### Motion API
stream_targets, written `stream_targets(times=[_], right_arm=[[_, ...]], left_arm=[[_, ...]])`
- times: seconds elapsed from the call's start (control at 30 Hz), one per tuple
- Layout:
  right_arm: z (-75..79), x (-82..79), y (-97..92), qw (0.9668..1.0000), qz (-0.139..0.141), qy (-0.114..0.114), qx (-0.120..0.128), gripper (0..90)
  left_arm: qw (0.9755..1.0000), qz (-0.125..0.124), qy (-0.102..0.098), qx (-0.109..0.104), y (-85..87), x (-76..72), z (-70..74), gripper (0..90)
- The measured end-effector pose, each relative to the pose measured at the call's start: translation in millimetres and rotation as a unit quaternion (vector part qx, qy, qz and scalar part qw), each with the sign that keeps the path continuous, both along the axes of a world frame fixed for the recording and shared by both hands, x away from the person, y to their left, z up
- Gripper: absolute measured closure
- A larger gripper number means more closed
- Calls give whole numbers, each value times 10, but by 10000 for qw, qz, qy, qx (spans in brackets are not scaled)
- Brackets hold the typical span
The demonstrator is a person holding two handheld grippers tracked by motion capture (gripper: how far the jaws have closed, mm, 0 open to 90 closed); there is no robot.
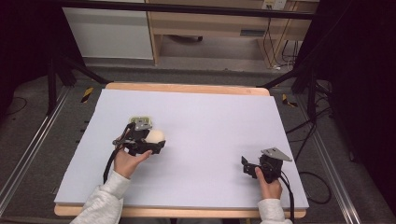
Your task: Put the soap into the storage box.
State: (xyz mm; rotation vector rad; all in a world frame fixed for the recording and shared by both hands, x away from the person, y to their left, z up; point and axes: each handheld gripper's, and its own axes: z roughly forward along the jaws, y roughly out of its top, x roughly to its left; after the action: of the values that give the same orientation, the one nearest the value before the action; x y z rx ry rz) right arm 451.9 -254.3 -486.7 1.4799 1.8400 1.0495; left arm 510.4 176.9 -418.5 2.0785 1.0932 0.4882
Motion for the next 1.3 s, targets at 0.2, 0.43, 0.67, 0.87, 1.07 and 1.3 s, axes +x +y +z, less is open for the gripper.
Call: stream_targets(times=[0.2,0.43,0.67,0.87,1.07,1.3], right_arm=[[1,-1,0,10000,-2,-4,3,38],[1,1,-1,10000,8,8,5,39],[0,1,0,10000,9,10,1,39],[0,1,1,10000,5,12,3,39],[0,2,-1,10000,8,15,3,39],[1,2,0,10000,6,15,2,39]], left_arm=[[9999,114,47,43,72,50,-15,240],[9997,209,67,66,144,113,-17,241],[9996,267,62,56,190,162,0,241],[9994,325,71,34,248,222,21,241],[9991,425,66,-4,320,285,36,241],[9982,587,83,-55,414,357,20,241]])
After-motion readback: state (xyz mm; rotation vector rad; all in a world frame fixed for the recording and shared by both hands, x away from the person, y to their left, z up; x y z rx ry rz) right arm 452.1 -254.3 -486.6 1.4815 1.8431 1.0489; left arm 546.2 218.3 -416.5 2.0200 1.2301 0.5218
